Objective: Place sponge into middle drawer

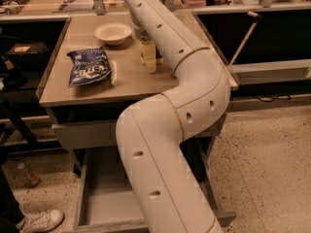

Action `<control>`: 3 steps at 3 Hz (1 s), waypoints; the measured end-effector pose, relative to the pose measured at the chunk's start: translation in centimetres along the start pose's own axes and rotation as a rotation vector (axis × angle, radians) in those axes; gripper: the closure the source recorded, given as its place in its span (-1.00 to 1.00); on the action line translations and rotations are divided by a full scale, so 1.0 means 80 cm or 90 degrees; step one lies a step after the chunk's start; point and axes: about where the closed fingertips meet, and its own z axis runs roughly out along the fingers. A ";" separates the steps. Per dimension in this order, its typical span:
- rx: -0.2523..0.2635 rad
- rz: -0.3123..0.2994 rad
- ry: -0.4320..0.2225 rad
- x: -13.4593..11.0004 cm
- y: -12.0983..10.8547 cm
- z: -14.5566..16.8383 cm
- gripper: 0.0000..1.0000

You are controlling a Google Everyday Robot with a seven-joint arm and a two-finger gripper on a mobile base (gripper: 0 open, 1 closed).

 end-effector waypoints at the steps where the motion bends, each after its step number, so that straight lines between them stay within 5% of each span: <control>1: 0.000 -0.020 0.007 -0.006 -0.002 0.005 -1.00; 3: 0.001 -0.018 0.007 -0.002 -0.003 0.007 -0.16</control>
Offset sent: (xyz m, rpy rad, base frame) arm 0.0048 -0.0133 0.0074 -0.0403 0.0549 0.0071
